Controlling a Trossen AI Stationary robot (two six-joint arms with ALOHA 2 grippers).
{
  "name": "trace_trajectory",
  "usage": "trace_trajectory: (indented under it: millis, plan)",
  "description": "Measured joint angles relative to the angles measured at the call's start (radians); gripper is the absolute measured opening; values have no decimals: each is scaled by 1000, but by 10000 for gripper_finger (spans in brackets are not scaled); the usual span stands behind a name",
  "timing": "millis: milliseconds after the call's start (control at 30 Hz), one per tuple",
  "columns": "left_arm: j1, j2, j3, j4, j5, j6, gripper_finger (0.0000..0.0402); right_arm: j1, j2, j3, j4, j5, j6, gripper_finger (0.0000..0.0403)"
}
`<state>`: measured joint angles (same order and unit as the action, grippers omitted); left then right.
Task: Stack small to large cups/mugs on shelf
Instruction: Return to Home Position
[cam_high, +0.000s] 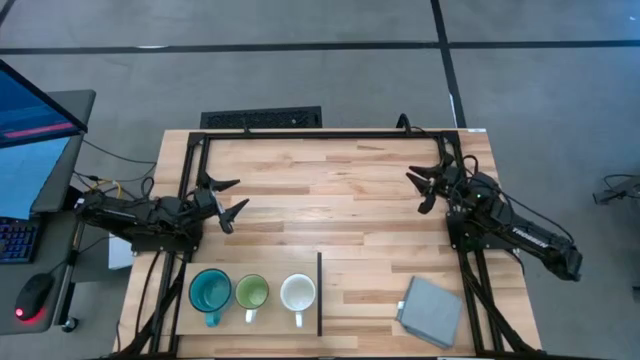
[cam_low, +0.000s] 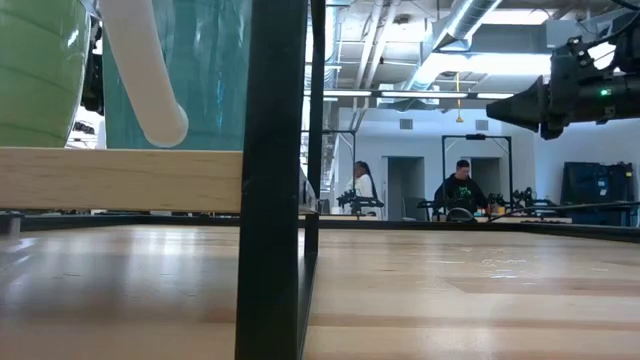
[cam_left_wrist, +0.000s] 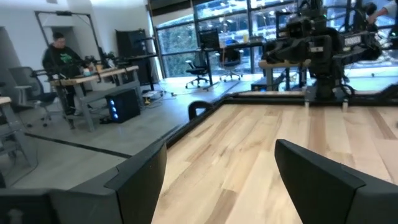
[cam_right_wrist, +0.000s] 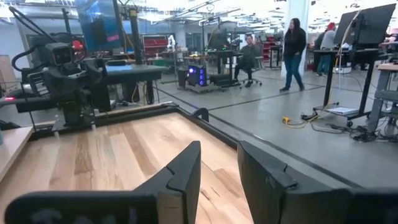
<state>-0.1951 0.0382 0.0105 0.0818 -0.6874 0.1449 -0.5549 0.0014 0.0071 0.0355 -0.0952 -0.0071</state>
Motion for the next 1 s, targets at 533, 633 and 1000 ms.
trace_trajectory:
  millis: [533,633,1000]
  plan:
    - [0,14,0,1,91,-60,291,24,0,0,1,-2,8,129]
    - [0,10,0,4,91,-54,291,25,0,1,1,-2,30,129]
    - [0,-35,4,9,73,68,291,24,1,1,-9,-1,58,129]
